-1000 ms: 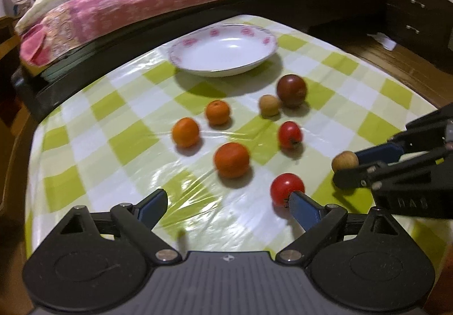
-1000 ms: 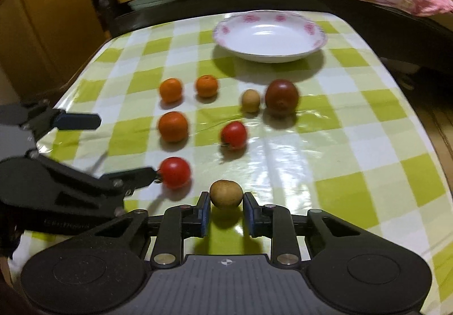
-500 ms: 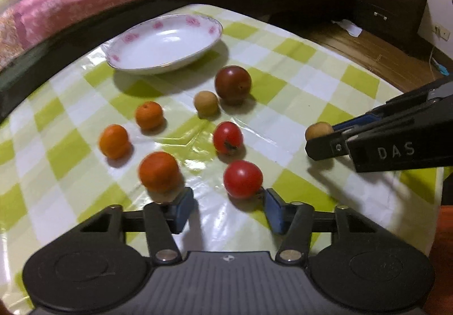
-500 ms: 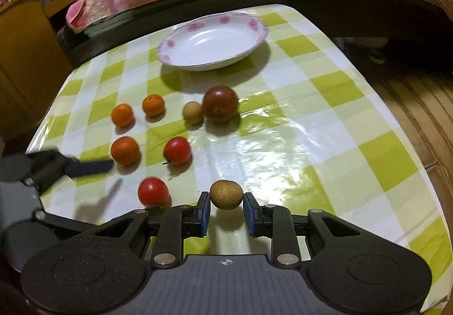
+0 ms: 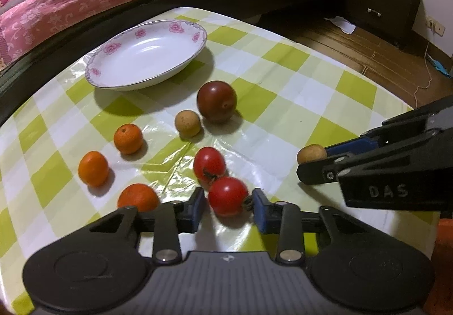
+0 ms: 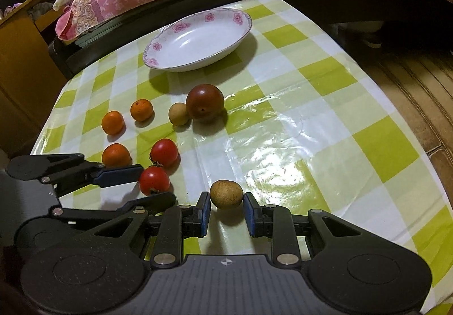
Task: Organize fruits
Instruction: 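Close the left tool on a red cherry tomato while the right tool holds the tan fruit, then carry the tomato and tan fruit in both tools over the white plate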
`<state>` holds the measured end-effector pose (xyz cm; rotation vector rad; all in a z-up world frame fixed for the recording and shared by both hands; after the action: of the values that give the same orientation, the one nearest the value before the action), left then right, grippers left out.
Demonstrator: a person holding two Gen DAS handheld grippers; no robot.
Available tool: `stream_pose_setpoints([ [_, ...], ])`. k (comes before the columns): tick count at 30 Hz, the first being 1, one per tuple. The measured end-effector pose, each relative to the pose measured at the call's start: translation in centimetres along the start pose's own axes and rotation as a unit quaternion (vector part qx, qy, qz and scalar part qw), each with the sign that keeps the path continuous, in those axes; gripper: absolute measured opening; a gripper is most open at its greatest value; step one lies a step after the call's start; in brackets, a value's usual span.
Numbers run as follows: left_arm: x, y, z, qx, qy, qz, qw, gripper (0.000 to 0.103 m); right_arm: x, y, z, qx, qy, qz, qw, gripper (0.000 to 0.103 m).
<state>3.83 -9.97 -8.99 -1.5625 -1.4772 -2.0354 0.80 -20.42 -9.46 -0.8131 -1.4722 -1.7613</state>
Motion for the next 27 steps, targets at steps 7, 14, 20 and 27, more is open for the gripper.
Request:
stream_pose_setpoints([
  [7,0.6,-0.7,0.2,0.005,0.001,-0.003,1.0,0.038,-0.1,-0.1,-0.8,-0.008,-0.011,-0.006,1.0,0.023],
  [14,1.9,0.5,1.5,0.011,0.008,-0.027,0.9996,0.038,0.2,0.9,0.4,0.004,-0.008,-0.022,1.0,0.022],
  [20,2.3,3.4,3.4,0.033,0.012,-0.044,0.9984,0.038,0.3,4.0,2.1,0.022,0.005,-0.039,0.999,0.022],
  [27,1.2,6.9,6.6,0.04,0.03,-0.053,0.9974,0.038,0.0,9.1,4.0,0.055,0.014,-0.074,0.996,0.022],
])
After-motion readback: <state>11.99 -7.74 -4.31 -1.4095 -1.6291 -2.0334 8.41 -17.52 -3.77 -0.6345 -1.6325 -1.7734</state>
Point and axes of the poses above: each gripper's, at about its wrist camera, not at the fingertips, and x roughly against the way its jaws point, z to its left, y to its top, the point moved 6 cm from there along -x, roughly the way its jaws point, and after that the axes turned 4 degrees about -y, right-handed, at the moved point
